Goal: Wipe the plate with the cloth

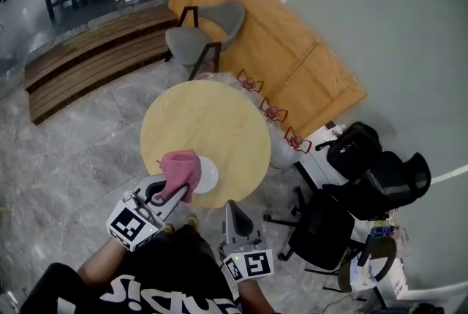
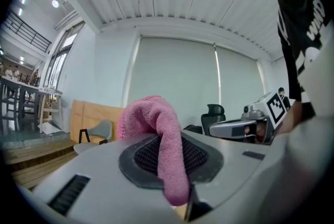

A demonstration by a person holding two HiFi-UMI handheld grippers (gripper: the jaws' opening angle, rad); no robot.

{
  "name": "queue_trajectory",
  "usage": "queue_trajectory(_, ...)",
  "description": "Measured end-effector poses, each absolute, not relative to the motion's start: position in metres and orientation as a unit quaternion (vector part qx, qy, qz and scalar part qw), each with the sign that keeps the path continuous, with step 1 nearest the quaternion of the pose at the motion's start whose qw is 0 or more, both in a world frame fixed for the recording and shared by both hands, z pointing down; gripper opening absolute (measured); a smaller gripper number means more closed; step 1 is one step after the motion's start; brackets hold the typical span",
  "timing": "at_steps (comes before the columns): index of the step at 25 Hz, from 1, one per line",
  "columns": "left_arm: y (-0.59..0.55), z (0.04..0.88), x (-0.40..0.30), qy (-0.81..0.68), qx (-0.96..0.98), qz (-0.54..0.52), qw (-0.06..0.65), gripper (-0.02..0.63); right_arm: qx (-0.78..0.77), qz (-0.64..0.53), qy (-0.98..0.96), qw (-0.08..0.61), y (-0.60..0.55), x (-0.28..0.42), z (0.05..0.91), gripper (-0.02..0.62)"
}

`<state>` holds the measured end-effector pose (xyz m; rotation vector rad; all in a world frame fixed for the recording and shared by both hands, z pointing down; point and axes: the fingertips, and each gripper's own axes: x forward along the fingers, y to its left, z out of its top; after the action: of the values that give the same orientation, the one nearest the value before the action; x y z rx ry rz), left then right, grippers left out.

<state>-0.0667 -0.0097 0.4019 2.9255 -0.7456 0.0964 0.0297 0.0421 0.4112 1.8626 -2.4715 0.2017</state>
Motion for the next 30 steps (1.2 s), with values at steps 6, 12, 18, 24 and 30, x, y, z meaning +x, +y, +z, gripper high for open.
queue_trajectory(6,-0.029,0.41,-0.049,-0.259,0.963,0.037,0.064,0.064,0.59,0.069,-0.804,0.024,0.022,0.046,0.418,0.021)
queue_trajectory(12,-0.044,0.417,-0.018,-0.27,0.96,0.05,0.06,0.064,0.573,0.086,-0.814,0.036,0.004,0.083,0.437,0.021)
queue_trajectory(18,-0.064,0.425,-0.005,-0.293,0.952,0.066,0.061,0.064,0.546,0.115,-0.828,0.048,-0.017,0.101,0.47,0.021)
queue_trajectory(24,-0.077,0.433,-0.005,-0.292,0.952,0.072,0.06,0.064,0.534,0.156,-0.829,0.06,-0.03,0.099,0.5,0.021)
queue_trajectory(30,-0.105,0.468,-0.003,-0.282,0.951,0.099,0.085,0.064,0.508,0.262,-0.815,0.094,-0.053,0.097,0.579,0.021)
